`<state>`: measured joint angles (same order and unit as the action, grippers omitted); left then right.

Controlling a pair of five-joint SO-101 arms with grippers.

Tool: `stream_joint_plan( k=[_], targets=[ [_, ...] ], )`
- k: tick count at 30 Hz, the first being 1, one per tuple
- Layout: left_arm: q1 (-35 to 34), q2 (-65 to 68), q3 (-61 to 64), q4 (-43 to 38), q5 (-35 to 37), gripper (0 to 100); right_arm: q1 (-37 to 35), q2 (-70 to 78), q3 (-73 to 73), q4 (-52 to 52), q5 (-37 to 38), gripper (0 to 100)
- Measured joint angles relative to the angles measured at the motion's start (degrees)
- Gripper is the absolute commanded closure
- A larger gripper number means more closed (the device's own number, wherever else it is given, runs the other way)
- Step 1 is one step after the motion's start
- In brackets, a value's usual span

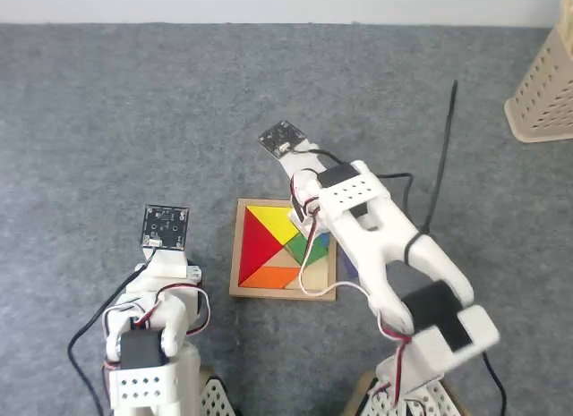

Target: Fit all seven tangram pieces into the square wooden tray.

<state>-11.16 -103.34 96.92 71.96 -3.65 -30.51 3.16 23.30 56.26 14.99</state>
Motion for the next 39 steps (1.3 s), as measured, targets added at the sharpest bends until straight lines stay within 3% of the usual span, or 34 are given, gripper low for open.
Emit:
stream_joint_plan(
  k=[6, 9, 14, 19, 30, 39],
  targets=[
    [0.0, 0.0, 0.0, 0.0, 0.0, 99, -0.4, -8.4, 4.3, 0.0, 10.0, 94.6],
    [0.0, 0.0, 0.0, 0.0, 0.0, 99, -2.4, -9.4, 4.4, 0.0, 20.1, 99.2],
    [0.1, 0.0, 0.0, 0.0, 0.0, 99, -4.3, -9.4, 4.4, -0.2, 40.9, 98.6],
    [0.0, 0.0, 0.0, 0.0, 0.0, 99, -4.4, -6.1, 4.4, -4.5, 50.4, 98.6],
    [0.0, 0.0, 0.0, 0.0, 0.0, 99, -7.1, -1.1, 4.4, -8.9, 54.2, 98.4],
    [0.0, 0.0, 0.0, 0.0, 0.0, 99, -7.4, -5.0, 4.4, -9.0, 41.8, 98.7]
  ],
)
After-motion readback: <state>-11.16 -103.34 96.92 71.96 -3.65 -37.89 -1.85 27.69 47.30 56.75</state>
